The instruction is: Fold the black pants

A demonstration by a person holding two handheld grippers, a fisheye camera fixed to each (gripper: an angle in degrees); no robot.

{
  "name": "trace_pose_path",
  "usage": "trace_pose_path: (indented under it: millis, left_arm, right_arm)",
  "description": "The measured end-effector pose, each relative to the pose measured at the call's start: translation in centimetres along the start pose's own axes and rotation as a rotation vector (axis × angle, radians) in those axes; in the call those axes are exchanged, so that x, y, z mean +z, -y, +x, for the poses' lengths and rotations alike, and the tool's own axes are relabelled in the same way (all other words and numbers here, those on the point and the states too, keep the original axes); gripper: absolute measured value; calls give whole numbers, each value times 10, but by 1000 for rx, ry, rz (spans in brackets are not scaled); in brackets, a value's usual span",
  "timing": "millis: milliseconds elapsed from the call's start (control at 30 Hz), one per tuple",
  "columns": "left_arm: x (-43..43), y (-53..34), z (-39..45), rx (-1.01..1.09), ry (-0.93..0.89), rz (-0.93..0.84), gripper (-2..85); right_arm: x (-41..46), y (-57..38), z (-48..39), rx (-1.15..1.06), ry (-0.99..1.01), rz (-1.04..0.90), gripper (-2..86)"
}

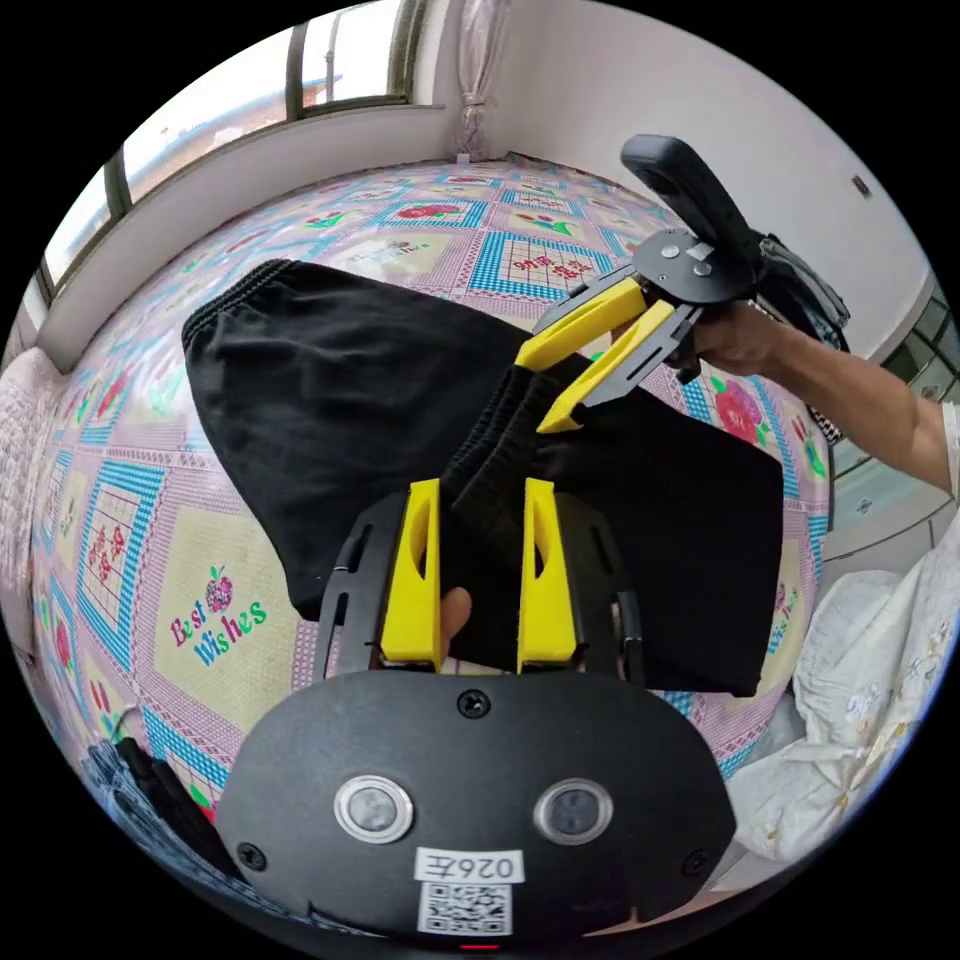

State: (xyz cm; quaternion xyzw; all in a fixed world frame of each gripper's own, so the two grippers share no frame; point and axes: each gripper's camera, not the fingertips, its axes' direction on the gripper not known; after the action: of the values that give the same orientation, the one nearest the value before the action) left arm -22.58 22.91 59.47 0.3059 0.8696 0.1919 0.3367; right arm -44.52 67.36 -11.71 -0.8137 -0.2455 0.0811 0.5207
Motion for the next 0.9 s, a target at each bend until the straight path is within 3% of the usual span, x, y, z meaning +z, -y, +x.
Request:
trace_pose_path:
  millis: [233, 467, 667, 800, 900]
  left_arm:
    - [-48, 17, -9, 2, -71, 68, 66]
    - [-103, 60, -54, -26, 30, 190, 76]
    - [-50, 75, -112, -218, 94, -84, 95]
    - [-97, 35, -110, -362, 82, 129, 53]
    - [-128, 13, -87, -383, 73, 290, 3]
  right_arm:
    - [-25, -12, 23, 58, 117, 105, 29]
    - [-90, 20, 43, 56, 53, 278, 31]
    - [-18, 67, 107, 205, 60, 38, 91]
    - [-55, 17, 86, 233, 72, 238, 67]
    - [-69, -30, 49, 201, 114, 285, 45]
